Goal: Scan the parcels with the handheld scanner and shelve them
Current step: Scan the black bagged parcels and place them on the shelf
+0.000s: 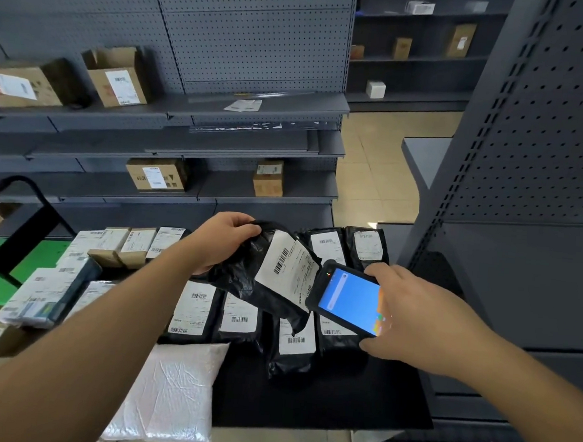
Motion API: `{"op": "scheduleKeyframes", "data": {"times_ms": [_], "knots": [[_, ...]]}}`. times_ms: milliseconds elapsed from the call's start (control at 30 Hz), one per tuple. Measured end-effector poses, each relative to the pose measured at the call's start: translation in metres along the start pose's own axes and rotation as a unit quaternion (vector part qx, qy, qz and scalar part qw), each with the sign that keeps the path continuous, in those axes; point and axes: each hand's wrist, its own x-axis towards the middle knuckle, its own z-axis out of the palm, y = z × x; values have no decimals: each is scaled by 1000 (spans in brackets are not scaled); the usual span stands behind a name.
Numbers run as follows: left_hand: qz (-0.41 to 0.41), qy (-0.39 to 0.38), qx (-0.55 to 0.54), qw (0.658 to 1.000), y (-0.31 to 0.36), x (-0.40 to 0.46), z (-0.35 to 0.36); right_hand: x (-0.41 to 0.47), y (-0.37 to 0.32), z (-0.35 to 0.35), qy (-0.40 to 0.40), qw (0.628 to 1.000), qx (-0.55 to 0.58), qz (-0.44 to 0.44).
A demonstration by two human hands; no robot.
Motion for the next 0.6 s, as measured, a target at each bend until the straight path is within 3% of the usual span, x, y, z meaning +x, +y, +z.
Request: {"op": "scheduleKeyframes", "data": {"times_ms": [267, 600], "knots": [[-5, -5, -37, 999, 7, -2, 3, -7, 8, 0, 11, 1000, 22, 15], [-9, -31, -133, 991, 41, 13, 29, -40, 42, -15, 70, 981, 128, 129]]}}
